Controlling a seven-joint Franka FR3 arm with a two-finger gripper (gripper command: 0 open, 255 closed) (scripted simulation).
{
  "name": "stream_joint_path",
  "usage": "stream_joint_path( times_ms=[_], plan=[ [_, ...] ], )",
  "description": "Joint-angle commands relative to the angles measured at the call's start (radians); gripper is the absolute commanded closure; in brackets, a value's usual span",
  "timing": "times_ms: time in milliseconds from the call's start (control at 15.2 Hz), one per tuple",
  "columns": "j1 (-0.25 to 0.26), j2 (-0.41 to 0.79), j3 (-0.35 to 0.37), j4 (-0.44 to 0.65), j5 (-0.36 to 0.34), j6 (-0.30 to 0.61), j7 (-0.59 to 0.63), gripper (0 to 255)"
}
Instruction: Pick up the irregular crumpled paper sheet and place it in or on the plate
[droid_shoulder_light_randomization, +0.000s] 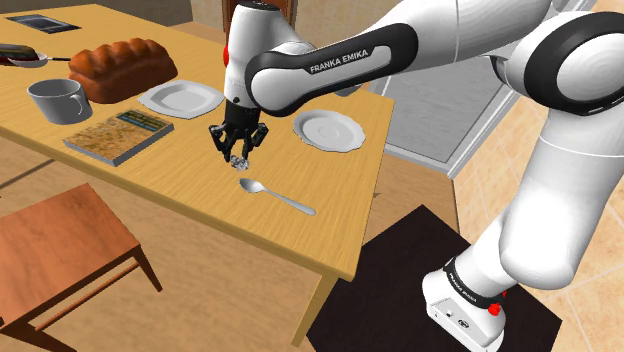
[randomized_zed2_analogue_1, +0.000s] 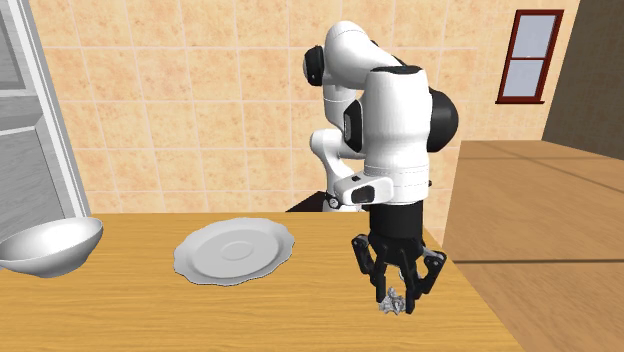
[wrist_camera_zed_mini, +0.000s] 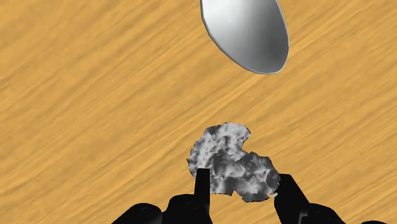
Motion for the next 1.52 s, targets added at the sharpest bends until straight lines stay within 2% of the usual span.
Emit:
stream_joint_path(
  times_ms=[0,1122,1452],
  plan=[
    [0.002,0.007,-0.001,0.006,-0.002,-0.003,0.002,255],
    [-0.004,-0.057,0.013,0.149,0.029,-0.207,-0.012,255],
    [-0.095,-0.159,-0.013,0.012,0.093,-0.168,-0.140,255]
  ],
)
